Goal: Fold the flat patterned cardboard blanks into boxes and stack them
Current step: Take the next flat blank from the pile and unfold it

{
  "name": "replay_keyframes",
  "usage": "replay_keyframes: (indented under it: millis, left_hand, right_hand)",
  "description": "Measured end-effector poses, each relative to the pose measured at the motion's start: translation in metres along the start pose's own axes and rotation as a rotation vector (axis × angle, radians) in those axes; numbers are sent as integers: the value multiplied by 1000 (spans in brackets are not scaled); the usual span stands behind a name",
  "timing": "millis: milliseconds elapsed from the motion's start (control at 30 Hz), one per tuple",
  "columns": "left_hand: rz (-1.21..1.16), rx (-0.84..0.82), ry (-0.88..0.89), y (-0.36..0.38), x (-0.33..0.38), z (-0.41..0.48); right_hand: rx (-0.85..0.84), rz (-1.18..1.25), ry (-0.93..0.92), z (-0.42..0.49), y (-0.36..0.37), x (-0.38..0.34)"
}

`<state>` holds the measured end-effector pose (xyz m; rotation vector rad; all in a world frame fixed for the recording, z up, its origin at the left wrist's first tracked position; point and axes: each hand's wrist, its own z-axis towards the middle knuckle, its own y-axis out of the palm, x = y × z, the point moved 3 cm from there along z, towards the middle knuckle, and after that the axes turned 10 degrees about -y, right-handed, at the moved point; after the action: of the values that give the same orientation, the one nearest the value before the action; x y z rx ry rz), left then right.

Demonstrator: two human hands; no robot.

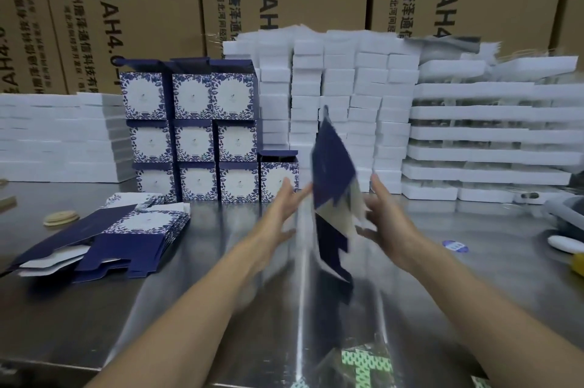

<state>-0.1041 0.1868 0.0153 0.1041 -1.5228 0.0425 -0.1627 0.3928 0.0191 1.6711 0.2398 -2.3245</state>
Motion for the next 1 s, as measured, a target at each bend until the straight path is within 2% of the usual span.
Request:
replay_keyframes:
  millis: [33, 100, 233, 333, 433, 500, 567, 667, 733, 767, 900, 1000]
  left_hand:
    - [101, -56, 23, 13, 0, -6]
    - [235, -88, 51, 30, -3, -11]
    - [275, -25, 55, 37, 2, -21]
    - [333, 39, 201, 35, 4, -20]
    - [393, 120, 383, 26, 2, -11]
    - [477, 186, 464, 15, 4, -8]
    - [641, 295, 581, 6, 8, -10]
    - [835, 470, 680, -2, 9, -12]
    - [707, 508, 588, -8, 10, -9]
    - [568, 506, 512, -11, 11, -8]
    - [-100, 376, 219, -21, 7, 2]
    - [-153, 352, 108, -27, 5, 8]
  right_hand:
    - [-75, 5, 31, -1, 8, 3]
    - [-116, 64, 72, -2, 14, 7]
    - [-181, 260, 53, 1, 6, -1]
    - [-194, 463, 47, 7, 2, -4]
    - [-283, 611, 59, 8, -1, -4]
    - [-238, 661, 63, 7, -7, -6]
    - [-172, 579, 51, 7, -13, -7]
    - [-80, 181, -48, 4, -13, -10]
    - [83, -29, -158, 7, -19, -10]
    - [138, -44, -178, 8, -22, -9]
    - [187, -69, -138, 8, -29, -4]
    - [190, -41, -142, 8, -29, -6]
